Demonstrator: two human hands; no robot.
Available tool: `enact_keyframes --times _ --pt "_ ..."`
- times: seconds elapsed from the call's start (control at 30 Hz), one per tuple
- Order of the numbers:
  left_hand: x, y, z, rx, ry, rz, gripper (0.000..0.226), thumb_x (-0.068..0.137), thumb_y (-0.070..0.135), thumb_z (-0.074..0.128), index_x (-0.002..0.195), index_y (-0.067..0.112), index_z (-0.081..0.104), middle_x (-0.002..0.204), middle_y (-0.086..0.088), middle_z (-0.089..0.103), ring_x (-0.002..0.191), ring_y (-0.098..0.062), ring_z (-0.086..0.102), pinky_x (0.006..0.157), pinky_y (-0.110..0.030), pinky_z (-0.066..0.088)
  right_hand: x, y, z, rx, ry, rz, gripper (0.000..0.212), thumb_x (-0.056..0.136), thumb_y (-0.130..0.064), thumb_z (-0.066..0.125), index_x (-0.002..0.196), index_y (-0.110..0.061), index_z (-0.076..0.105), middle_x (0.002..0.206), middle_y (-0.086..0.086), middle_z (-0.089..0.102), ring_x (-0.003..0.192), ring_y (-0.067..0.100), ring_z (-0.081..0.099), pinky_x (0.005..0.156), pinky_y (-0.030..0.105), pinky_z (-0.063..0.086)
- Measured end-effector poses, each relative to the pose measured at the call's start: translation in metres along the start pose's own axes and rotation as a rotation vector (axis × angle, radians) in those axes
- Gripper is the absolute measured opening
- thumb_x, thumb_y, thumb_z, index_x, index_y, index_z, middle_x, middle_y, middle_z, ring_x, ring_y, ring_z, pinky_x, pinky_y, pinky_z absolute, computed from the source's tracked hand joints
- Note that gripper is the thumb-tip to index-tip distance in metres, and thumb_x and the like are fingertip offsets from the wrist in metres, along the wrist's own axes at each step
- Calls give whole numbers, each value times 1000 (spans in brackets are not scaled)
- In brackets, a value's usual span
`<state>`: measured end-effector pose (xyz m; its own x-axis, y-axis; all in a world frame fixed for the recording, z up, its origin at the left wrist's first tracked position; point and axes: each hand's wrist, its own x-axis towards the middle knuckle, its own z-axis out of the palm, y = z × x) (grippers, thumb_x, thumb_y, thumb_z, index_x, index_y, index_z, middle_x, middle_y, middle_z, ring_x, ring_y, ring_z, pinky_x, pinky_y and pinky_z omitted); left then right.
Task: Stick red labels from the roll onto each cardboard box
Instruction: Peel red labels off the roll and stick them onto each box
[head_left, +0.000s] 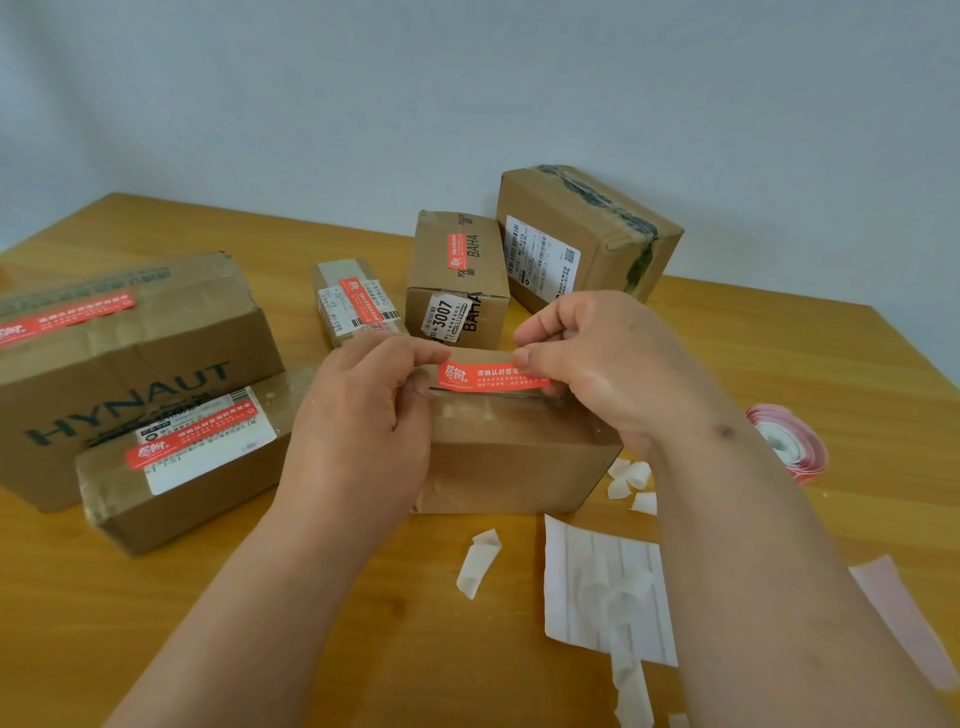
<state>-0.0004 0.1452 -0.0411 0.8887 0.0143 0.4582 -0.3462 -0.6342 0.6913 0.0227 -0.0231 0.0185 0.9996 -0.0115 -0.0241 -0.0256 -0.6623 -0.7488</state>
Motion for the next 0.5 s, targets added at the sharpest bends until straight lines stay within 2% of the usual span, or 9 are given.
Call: enact_keyframes --times 0.2,0.4,0.5 --pt "0 -1 0 -1 -15 -11 29 95 6 49 107 24 69 109 18 54 108 -3 47 84 -12 37 3 -5 -3 -13 -47 37 4 87 -21 69 86 -25 66 76 -8 66 60 4 59 55 16 42" --pt "-1 1 0 21 -46 -5 31 94 5 52 110 24 70 115 10 59 115 -14 51 94 -35 47 4 -8 -1 -72 -58 29 13 87 -17 68 79 -27 63 75 -8 65 65 5 59 58 19 44" --pt "-1 0 -1 53 -66 2 28 94 9 53 109 24 71 114 9 60 113 -15 51 94 -40 48 5 -7 0 -90 -51 33 15 87 -17 68 78 -28 63 76 -5 68 64 7 62 58 19 47"
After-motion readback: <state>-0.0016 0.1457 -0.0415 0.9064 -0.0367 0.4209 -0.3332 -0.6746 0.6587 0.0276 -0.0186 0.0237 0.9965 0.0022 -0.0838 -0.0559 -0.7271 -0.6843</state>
